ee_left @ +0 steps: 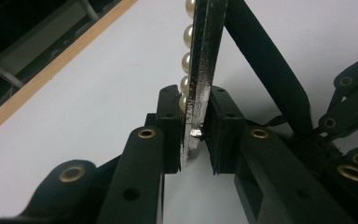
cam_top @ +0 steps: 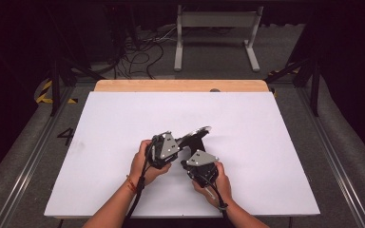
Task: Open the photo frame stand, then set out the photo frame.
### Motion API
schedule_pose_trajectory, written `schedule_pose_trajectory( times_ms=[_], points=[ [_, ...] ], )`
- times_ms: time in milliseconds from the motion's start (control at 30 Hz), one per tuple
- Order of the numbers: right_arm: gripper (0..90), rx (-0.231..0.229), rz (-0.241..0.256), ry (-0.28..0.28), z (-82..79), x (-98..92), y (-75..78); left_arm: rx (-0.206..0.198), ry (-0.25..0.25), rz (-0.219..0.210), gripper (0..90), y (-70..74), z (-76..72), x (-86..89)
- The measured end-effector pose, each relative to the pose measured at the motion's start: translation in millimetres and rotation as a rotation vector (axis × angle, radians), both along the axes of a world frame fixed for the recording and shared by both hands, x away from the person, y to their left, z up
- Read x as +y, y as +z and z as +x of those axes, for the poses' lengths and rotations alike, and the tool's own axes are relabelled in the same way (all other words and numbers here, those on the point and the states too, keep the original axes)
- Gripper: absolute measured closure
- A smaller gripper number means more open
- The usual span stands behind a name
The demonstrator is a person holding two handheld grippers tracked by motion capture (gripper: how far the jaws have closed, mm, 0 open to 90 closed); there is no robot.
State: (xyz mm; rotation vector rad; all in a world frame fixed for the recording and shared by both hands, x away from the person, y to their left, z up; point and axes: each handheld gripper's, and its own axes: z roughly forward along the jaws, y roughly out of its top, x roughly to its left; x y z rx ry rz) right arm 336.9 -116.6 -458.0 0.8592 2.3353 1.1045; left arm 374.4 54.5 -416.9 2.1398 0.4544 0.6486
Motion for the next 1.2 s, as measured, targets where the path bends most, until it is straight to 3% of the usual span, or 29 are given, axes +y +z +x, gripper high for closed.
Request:
schedule_pose_trajectory(
  times_ms=[633, 1200],
  points=[
    [90.0, -0.005, -0.008, -0.021, -1.2, 1.6, 0.0, 0.000, 0.009, 0.018, 77.3, 1.6, -0.4, -2.2],
    [90.0, -0.006, -0.008, -0.002, -9.0, -8.3, 3.5, 0.034, 0.099, 0.066, 77.1, 7.0, -16.5, -11.2]
  ],
)
